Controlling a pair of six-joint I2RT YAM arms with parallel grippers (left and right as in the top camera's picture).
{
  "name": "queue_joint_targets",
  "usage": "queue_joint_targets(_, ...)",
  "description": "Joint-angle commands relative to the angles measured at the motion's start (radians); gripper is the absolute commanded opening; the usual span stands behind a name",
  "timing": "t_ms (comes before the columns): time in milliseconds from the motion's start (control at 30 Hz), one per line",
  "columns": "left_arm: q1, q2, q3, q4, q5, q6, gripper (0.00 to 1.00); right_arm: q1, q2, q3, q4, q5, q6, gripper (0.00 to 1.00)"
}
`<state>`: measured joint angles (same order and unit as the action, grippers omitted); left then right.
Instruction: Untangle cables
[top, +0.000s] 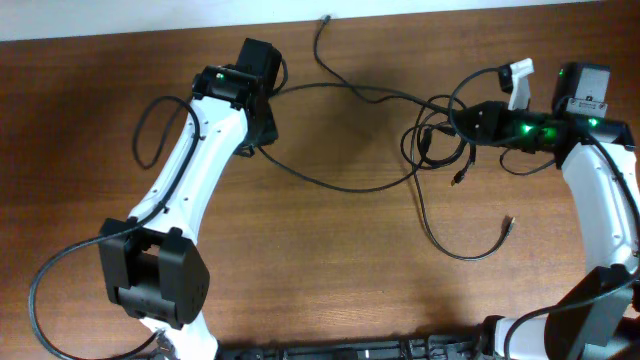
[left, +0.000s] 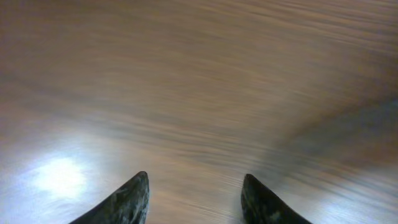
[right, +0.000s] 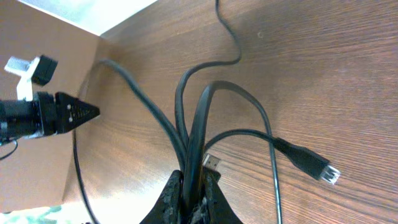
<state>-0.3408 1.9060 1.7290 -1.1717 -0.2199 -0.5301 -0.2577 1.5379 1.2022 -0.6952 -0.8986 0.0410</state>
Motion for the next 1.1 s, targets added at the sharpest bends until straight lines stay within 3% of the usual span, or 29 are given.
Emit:
queue_joint_targets(0, 0.000, 0.013, -0.012, 0.026, 0.201, 0.226, 0.47, 0.029, -0.028, 0.012, 0.003, 0.026, -0.034, 0.04)
queue_joint_targets(100, 0.001, 0.013, -0.027, -0.013, 0.017, 0.435, 0.48, 0.026, -0.028, 0.012, 0.003, 0.112, -0.033, 0.04)
queue_joint_targets(167, 0.004, 0.013, -0.057, -0.031, -0.138, 0.437, 0.51, 0.027, -0.028, 0.012, -0.002, 0.124, -0.032, 0.04)
queue_joint_targets(200, 0.006, 0.013, -0.071, -0.029, -0.139, 0.434, 0.60, 0.029, -0.028, 0.012, -0.005, 0.124, -0.032, 0.04)
queue_joint_targets(267, 0.008, 0.013, -0.089, -0.001, 0.047, 0.365, 0.72, 0.035, -0.028, 0.012, -0.008, 0.125, -0.033, 0.04)
queue_joint_targets(300, 0.008, 0.013, -0.091, 0.022, 0.183, 0.334, 0.93, 0.038, -0.027, 0.012, -0.007, 0.125, -0.032, 0.04)
queue_joint_targets(333, 0.006, 0.013, -0.099, 0.086, 0.488, 0.272, 0.99, 0.039, -0.027, 0.012, -0.006, 0.125, -0.033, 0.04)
queue_joint_targets(400, -0.014, 0.013, -0.113, 0.190, 0.842, 0.271, 0.99, 0.040, -0.026, 0.012, -0.005, 0.126, -0.033, 0.04)
queue_joint_targets(433, -0.031, 0.014, -0.114, 0.233, 0.937, 0.343, 0.99, 0.041, -0.026, 0.012, -0.005, 0.126, -0.033, 0.04)
queue_joint_targets(533, -0.102, 0.014, -0.114, 0.265, 0.994, 0.662, 0.99, 0.040, -0.026, 0.012, -0.005, 0.127, -0.033, 0.04)
queue_joint_targets(600, -0.168, 0.014, -0.114, 0.271, 0.993, 0.730, 0.99, 0.041, -0.026, 0.012, -0.005, 0.151, -0.033, 0.04)
queue_joint_targets(733, -0.279, 0.014, -0.114, 0.285, 0.914, 0.731, 0.99, 0.040, -0.026, 0.012, -0.005, 0.152, -0.033, 0.04)
queue_joint_targets(933, -0.435, 0.019, -0.114, 0.299, 0.582, 0.708, 0.72, 0.040, -0.026, 0.012, -0.009, 0.152, -0.033, 0.04)
queue_joint_targets(1000, -0.461, 0.032, -0.114, 0.321, 0.464, 0.635, 0.68, 0.040, -0.026, 0.012, -0.012, 0.152, -0.033, 0.04)
queue_joint_targets(1067, -0.470, 0.066, -0.114, 0.350, 0.406, 0.532, 0.54, 0.040, -0.026, 0.012, -0.024, 0.152, -0.033, 0.04)
